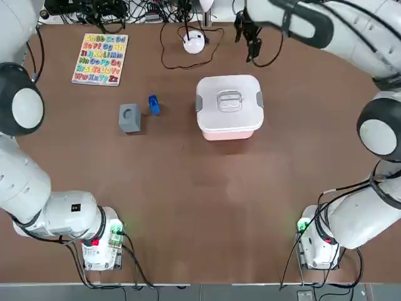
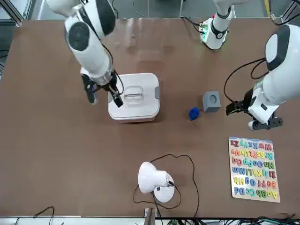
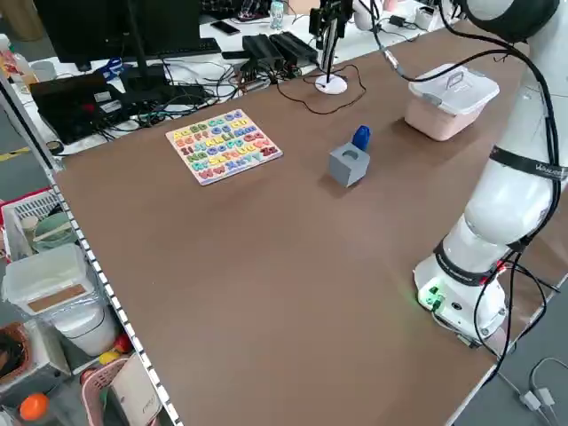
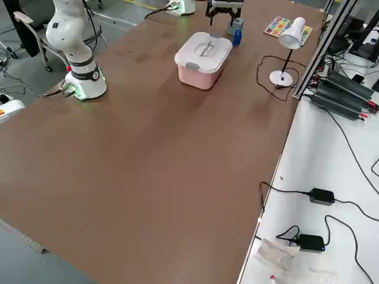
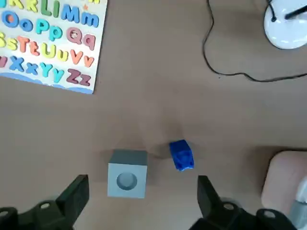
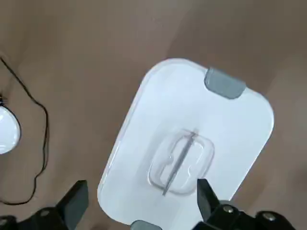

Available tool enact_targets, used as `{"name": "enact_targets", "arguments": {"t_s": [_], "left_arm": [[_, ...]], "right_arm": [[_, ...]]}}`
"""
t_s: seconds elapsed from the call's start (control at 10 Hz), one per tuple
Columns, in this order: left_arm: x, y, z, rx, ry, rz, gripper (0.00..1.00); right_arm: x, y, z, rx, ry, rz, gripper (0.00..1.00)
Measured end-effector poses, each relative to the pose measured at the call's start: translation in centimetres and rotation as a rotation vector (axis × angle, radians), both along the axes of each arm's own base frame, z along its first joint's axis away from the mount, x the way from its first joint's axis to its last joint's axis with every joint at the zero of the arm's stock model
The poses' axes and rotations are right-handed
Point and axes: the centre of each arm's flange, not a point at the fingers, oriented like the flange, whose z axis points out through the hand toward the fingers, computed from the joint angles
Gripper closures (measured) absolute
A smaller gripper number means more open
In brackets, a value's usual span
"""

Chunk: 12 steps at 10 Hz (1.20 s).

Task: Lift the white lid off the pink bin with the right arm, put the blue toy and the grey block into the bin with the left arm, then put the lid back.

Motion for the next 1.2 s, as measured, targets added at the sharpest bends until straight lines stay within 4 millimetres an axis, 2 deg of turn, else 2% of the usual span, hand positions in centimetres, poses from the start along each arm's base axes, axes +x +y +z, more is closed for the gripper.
{"name": "enact_targets", "arguments": {"t_s": [0.2,0.3,0.7,0.9,1.0,1.2], "left_arm": [[-0.4,-0.1,-1.5,0.005,0.021,0.002,0.0],[-0.6,-0.1,-2.3,0.007,0.03,0.005,0.0],[-2.2,-0.5,-6.8,0.019,-0.004,0.098,0.02],[-2.6,-0.4,-7.7,0.023,0.003,0.123,0.04],[-2.7,-0.3,-8.0,0.024,0.006,0.127,0.04],[-3.0,-0.2,-8.9,0.026,0.009,0.135,0.04]], "right_arm": [[-1.1,1.0,-4.1,-0.009,0.011,-0.014,0.0],[-1.5,1.1,-5.5,-0.015,0.017,-0.024,0.0],[-2.6,2.3,-8.5,-0.037,0.049,-0.036,0.0],[-3.5,2.8,-11.6,-0.054,0.07,-0.032,0.0],[-3.8,2.9,-12.5,-0.061,0.078,-0.028,0.0],[-3.8,2.9,-12.5,-0.06,0.074,-0.029,0.0]]}}
